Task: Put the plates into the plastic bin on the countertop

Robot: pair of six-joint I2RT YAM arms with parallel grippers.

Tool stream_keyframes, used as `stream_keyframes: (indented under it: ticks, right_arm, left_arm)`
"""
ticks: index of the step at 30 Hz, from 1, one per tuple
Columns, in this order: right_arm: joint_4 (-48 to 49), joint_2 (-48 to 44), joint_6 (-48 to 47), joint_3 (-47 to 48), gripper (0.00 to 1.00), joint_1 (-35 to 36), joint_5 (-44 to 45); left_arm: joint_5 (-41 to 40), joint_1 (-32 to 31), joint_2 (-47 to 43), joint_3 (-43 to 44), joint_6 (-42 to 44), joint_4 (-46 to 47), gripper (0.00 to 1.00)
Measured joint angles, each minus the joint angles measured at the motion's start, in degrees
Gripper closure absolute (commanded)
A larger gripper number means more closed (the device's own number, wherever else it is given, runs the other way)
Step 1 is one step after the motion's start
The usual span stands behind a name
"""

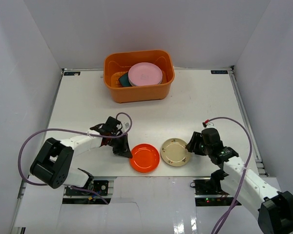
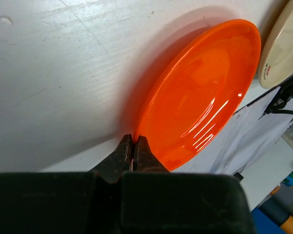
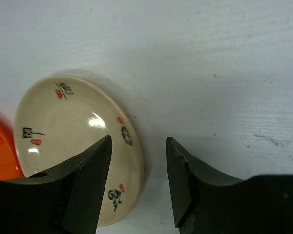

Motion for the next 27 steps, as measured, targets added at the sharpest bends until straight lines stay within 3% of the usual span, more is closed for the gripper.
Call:
stream_keyframes:
  ticks: [6,9,13,19,27]
  right_arm:
    - [0.5,1.2,1.9,-2.5,0.55,-0.1,-3.7]
    - [3.1,2.4,2.0,-3.1,0.65,-0.2,-5.6]
    - [6.1,3.3,2.6,-4.5,0.91,-0.3,-7.3]
    - [10.0,0.8,5.9,-7.3,0.92,-0.3,-9.8]
    - [11.7,-1.9,6.4,-8.1,0.92,-0.3,-11.0]
  left_arm:
    - [-2.9,0.0,-4.5,2.9,-0.6,-2.1,1.00]
    - [-3.8,0.0,-5.9,8.1,-1.3,-3.2,1.00]
    - [-3.5,1.0,-6.2,17.6,-2.6,-3.3,1.00]
    - [-0.6,6.8,-2.8,33.4,-5.8,1.0,1.00]
    - [-1.4,15.1,18.2,58.7,-8.5,6.5,1.00]
